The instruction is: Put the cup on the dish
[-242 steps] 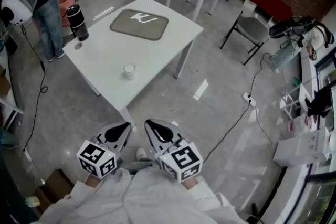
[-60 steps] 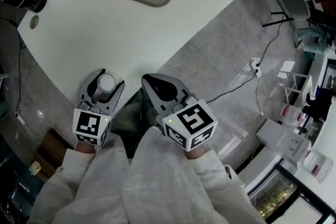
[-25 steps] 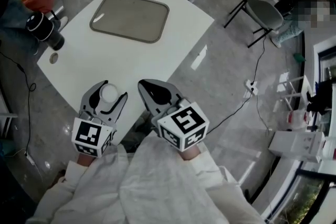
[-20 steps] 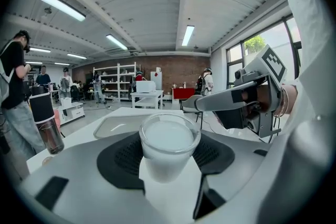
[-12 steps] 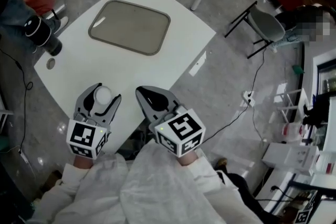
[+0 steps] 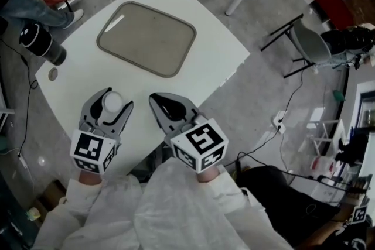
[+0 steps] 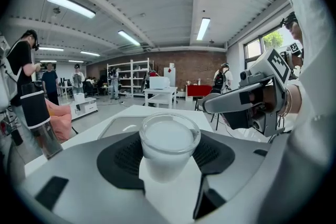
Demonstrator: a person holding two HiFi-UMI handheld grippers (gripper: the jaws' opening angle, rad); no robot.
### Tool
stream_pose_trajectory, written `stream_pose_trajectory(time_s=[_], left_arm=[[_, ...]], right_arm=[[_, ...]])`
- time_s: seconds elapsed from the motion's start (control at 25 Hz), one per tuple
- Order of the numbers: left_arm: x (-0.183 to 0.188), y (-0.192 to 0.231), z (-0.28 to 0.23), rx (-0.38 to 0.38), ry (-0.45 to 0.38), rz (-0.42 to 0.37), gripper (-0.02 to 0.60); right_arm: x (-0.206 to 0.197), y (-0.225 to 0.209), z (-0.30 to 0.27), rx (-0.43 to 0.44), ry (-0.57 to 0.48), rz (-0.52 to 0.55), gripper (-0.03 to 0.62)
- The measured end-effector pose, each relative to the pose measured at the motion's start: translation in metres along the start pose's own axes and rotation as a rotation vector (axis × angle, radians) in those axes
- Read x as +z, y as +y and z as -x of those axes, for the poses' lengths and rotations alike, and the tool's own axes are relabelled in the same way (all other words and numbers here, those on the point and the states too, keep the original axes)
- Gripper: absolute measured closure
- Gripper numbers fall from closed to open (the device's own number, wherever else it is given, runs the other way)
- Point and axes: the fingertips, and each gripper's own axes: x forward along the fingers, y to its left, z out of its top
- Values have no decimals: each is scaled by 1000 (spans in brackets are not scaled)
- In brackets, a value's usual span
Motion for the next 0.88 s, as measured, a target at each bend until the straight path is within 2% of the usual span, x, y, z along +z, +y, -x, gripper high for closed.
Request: stream_pose_trajectory(time_s=[0.2, 0.88], left_arm=[[31, 6, -58, 10, 18, -10, 308], [71, 73, -166, 22, 28, -38, 308]], right_arm=[[27, -58, -15, 35, 1, -12, 580], [56, -152, -87, 82, 15, -29, 580]])
